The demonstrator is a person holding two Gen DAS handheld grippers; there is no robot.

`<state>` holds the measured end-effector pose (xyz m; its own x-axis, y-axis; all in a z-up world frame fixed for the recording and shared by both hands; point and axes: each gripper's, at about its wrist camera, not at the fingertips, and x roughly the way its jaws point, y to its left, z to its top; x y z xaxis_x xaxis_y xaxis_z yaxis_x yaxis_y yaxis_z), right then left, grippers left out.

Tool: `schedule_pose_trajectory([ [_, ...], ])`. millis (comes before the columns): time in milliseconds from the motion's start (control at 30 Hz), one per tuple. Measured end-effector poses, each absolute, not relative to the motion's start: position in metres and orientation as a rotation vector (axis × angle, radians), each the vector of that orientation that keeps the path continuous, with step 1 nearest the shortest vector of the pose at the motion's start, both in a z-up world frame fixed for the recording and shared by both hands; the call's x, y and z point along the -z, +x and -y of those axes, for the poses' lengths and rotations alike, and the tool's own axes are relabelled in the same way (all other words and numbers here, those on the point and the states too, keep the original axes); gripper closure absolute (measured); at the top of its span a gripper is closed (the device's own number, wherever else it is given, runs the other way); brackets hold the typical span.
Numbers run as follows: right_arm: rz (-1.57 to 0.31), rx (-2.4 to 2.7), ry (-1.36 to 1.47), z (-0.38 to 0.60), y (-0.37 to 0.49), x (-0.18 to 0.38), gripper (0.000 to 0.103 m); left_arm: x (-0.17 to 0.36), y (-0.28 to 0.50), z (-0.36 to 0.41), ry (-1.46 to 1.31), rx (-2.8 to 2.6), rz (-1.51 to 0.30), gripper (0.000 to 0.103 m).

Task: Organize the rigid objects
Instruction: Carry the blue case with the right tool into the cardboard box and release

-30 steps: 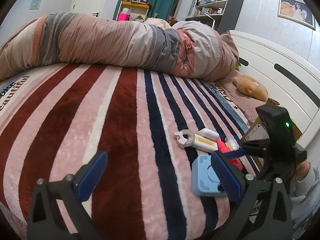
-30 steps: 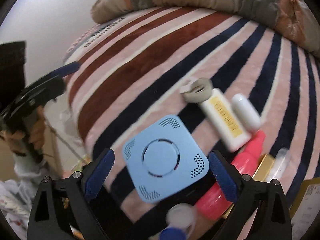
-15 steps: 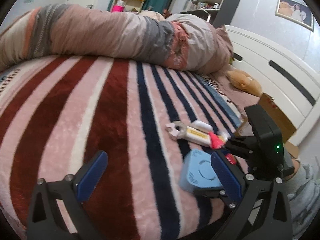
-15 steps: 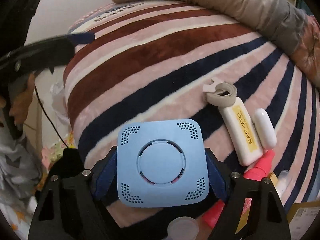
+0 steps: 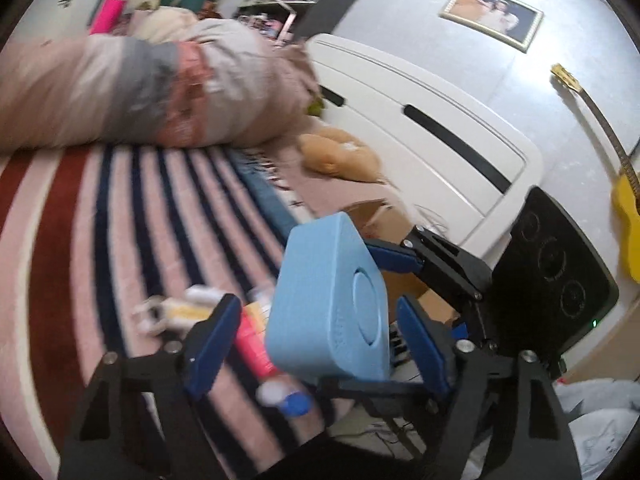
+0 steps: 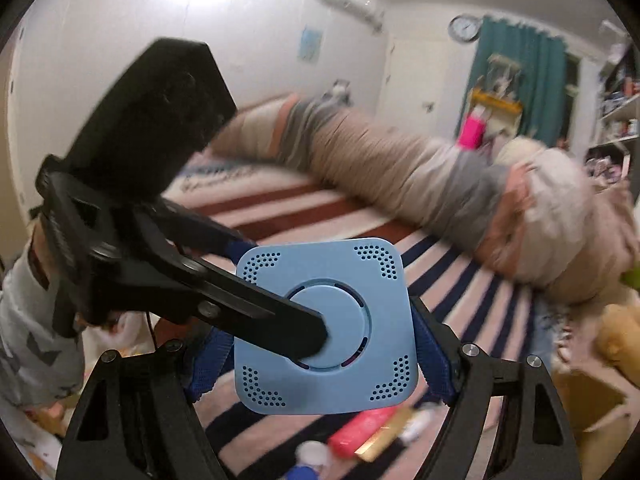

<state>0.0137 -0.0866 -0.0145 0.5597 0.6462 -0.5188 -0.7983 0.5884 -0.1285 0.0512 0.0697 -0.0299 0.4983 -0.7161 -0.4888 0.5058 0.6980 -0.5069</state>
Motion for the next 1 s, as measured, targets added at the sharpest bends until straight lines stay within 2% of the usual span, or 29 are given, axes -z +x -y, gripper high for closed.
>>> schedule_pose_trajectory([
  [133, -0.390, -0.800, -0.317, 0.130, 0.017, -0.010, 0.024, 0.004, 0.064, -0.016, -0.271, 0.810, -0.752, 0.058],
  [333, -0.385, -0.701, -0.187, 0.222, 0.028, -0.026, 0.024, -0.024, 0.080, 0.083, -0.127, 0.836, -0.735, 0.064],
  [433, -0.424, -0.655, -0.157, 0.254, 0.035, -0.018, 0.025, -0.020, 0.088, 0.123, -0.045, 0.854, -0.755, 0.067],
  [700, -0.684, -0.588, -0.062, 0.317, 0.072, 0.019, 0.025, 0.023, 0.113, 0.197, 0.076, 0.864, -0.912, 0.069],
  [867, -0.736, -0.552, -0.094, 0.323, 0.074, 0.028, 0.024, 0.039, 0.123, 0.210, 0.105, 0.847, -0.966, 0.068],
  [933, -0.752, -0.550, -0.093, 0.321, 0.076, 0.030, 0.020, 0.041, 0.123, 0.210, 0.116, 0.833, -0.967, 0.058],
  [967, -0.754, -0.535, -0.102, 0.320, 0.074, 0.030, 0.013, 0.039, 0.123, 0.208, 0.122, 0.823, -0.957, 0.054],
  [1000, -0.751, -0.516, -0.116, 0.319, 0.073, 0.029, 0.010, 0.036, 0.121, 0.204, 0.122, 0.814, -0.945, 0.048],
])
